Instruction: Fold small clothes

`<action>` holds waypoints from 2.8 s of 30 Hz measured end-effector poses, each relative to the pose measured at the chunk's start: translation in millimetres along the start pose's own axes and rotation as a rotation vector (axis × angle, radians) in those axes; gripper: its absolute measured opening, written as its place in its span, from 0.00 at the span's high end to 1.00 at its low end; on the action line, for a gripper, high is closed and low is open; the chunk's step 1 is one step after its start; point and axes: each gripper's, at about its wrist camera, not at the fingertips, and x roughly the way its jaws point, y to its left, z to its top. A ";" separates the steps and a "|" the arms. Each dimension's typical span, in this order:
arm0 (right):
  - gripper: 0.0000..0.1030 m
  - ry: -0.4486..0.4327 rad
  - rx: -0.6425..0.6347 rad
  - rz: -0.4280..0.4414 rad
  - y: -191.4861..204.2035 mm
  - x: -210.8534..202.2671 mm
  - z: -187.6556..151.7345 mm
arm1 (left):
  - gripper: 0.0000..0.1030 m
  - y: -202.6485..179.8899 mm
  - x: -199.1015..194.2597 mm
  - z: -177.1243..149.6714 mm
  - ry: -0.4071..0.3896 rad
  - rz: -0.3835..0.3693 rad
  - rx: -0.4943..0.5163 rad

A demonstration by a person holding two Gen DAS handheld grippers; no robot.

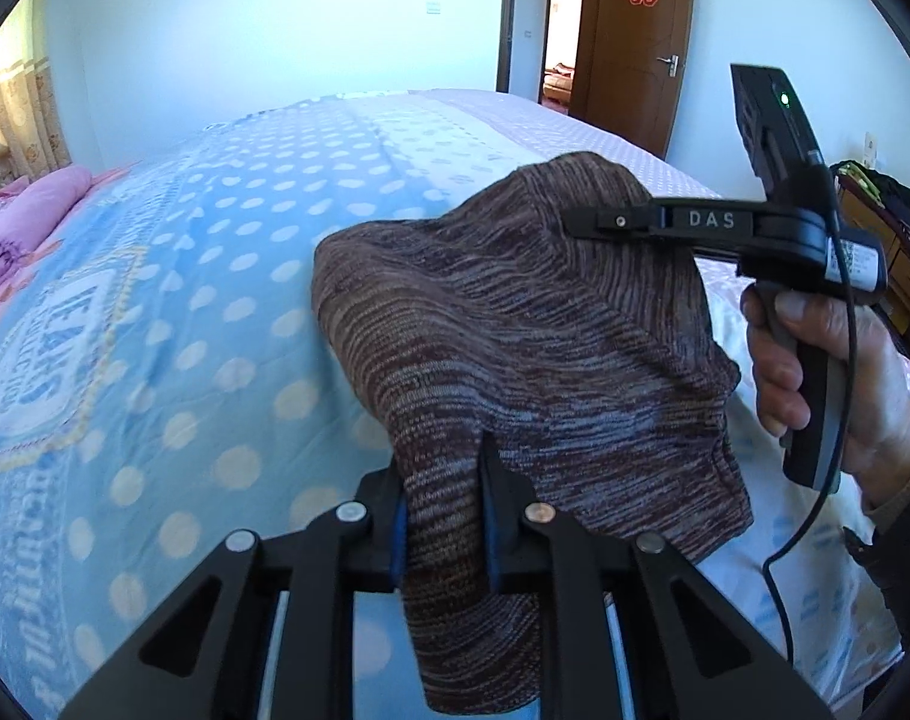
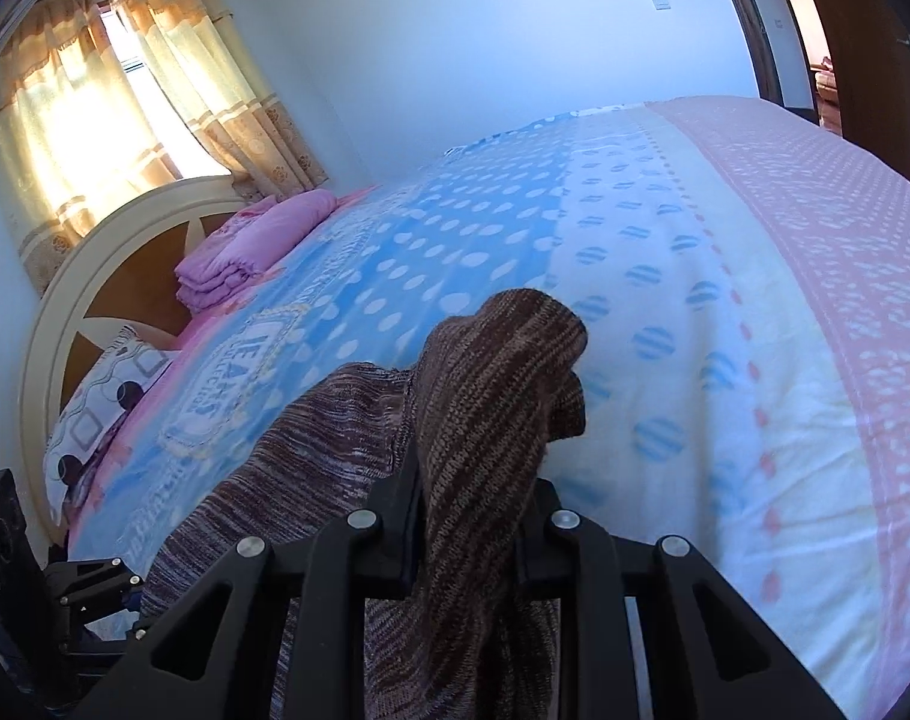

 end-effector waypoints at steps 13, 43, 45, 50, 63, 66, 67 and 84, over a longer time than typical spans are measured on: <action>0.78 0.005 -0.032 0.069 70.5 5.4 -28.2 | 0.81 37.7 -48.1 -32.9 -0.033 0.043 -0.054; 0.78 0.072 -0.151 0.275 226.3 65.0 -46.7 | 0.81 139.0 -127.5 -95.0 -0.078 0.196 -0.210; 0.78 0.079 -0.161 0.285 236.0 69.7 -46.9 | 0.81 145.0 -130.6 -99.0 -0.081 0.206 -0.221; 0.78 0.092 -0.186 0.309 259.0 79.3 -47.1 | 0.81 156.1 -138.6 -105.4 -0.089 0.228 -0.238; 0.78 0.149 -0.268 0.362 309.7 106.6 -44.8 | 0.81 173.3 -152.4 -125.6 -0.093 0.306 -0.230; 0.78 0.177 -0.286 0.368 321.7 119.4 -47.8 | 0.81 179.7 -148.9 -133.6 -0.081 0.325 -0.237; 0.78 0.183 -0.290 0.368 324.1 122.3 -49.0 | 0.81 182.0 -147.7 -136.3 -0.075 0.329 -0.241; 0.78 0.315 -0.264 0.331 323.8 189.7 -81.1 | 0.81 200.1 -124.2 -173.8 0.007 0.307 -0.317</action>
